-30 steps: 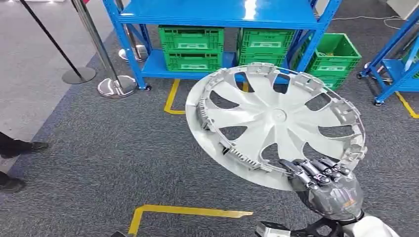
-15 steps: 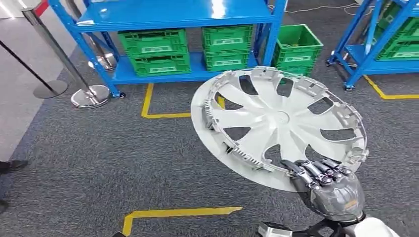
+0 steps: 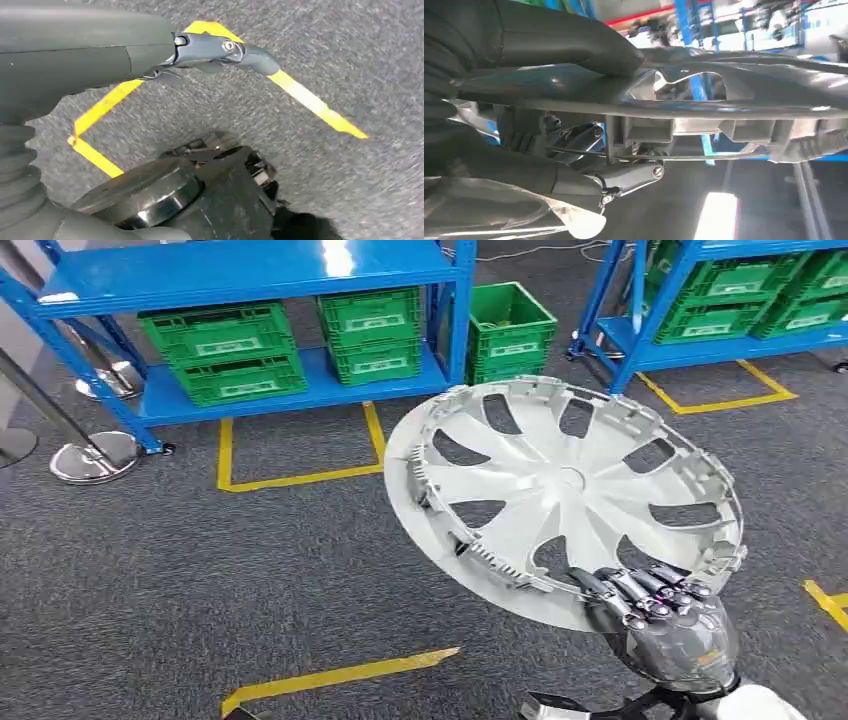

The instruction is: Take the parts from the cabinet and place them on the table.

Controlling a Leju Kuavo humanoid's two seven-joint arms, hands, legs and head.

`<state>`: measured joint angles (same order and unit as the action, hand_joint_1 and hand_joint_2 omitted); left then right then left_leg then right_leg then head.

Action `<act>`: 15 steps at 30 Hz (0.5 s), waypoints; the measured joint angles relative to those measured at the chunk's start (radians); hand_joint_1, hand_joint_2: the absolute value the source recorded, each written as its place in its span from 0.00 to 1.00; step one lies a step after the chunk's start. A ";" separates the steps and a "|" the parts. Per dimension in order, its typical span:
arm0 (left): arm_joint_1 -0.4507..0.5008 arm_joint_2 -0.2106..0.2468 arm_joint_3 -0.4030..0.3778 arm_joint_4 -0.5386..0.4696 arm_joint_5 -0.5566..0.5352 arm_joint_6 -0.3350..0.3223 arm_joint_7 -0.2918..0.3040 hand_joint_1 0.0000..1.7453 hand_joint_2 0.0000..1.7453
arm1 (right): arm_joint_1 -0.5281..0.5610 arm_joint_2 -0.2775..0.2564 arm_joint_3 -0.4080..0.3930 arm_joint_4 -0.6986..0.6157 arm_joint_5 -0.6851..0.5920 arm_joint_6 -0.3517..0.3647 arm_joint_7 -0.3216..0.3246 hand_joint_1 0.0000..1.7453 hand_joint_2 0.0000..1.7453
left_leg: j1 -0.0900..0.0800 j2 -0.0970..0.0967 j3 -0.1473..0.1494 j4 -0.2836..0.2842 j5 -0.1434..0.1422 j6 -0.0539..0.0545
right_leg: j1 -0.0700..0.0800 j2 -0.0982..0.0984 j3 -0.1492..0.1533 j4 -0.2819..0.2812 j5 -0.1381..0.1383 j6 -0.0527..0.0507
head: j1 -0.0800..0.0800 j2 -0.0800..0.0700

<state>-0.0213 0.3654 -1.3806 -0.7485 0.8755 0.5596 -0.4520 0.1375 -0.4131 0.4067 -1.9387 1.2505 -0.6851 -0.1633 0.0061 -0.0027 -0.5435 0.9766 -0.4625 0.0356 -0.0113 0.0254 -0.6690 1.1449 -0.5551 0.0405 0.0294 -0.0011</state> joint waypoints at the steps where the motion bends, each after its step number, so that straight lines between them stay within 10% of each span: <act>1: 0.003 -0.002 0.000 0.000 0.000 0.000 0.000 0.00 1.00 | 0.002 0.000 0.001 0.000 0.003 0.000 -0.003 1.00 1.00 | -0.001 0.017 -0.001 0.002 -0.001 -0.001 | -0.002 -0.014 -0.036 0.082 -0.035 0.005 | -0.002 0.000; 4: 0.005 -0.003 0.001 0.000 0.000 0.000 0.000 0.00 1.00 | 0.004 -0.003 0.001 0.001 0.001 0.000 0.000 1.00 1.00 | -0.002 0.060 -0.005 0.007 -0.003 -0.003 | -0.008 -0.024 -0.046 0.120 -0.023 0.016 | 0.000 0.000; 6: 0.004 -0.005 0.002 0.000 -0.006 0.000 0.000 0.00 1.00 | 0.003 -0.003 0.001 0.001 0.007 0.000 0.007 1.00 1.00 | -0.001 0.087 -0.005 0.013 -0.008 -0.011 | -0.011 -0.051 0.053 -0.047 0.052 0.018 | -0.001 0.000; 8: 0.005 -0.002 0.002 0.001 -0.018 0.000 0.001 0.00 1.00 | -0.001 -0.003 0.001 0.001 0.025 0.000 0.015 1.00 1.00 | -0.012 0.107 -0.003 0.022 -0.017 -0.025 | -0.002 -0.121 0.117 -0.141 0.056 0.005 | -0.002 0.000; 12: 0.002 0.001 0.006 0.002 -0.033 -0.005 0.000 0.00 1.00 | -0.002 -0.005 0.003 0.000 0.065 0.000 0.039 1.00 1.00 | -0.008 0.144 0.001 0.026 -0.017 -0.042 | -0.001 -0.065 0.101 -0.142 0.070 -0.024 | -0.008 0.000; 14: 0.003 0.001 0.015 0.003 -0.042 -0.011 -0.003 0.00 1.00 | -0.012 -0.007 0.005 0.000 0.088 0.000 0.050 1.00 1.00 | 0.001 0.042 -0.020 0.082 -0.073 -0.056 | -0.006 -0.045 0.096 -0.144 0.078 -0.038 | -0.012 0.000; 15: 0.006 0.001 0.016 0.006 -0.047 -0.015 -0.004 0.00 1.00 | -0.023 -0.008 0.007 0.000 0.100 0.000 0.054 1.00 1.00 | 0.002 0.024 -0.047 0.152 -0.116 -0.057 | -0.006 -0.032 0.093 -0.144 0.081 -0.042 | -0.013 0.000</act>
<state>-0.0155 0.3666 -1.3642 -0.7427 0.8285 0.5451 -0.4563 0.1142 -0.4215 0.4139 -1.9390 1.3509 -0.6855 -0.1095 0.0084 0.0217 -0.5909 1.1282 -0.5788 -0.0211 -0.0177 -0.0067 -0.5762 1.0011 -0.4740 -0.0015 0.0164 -0.0011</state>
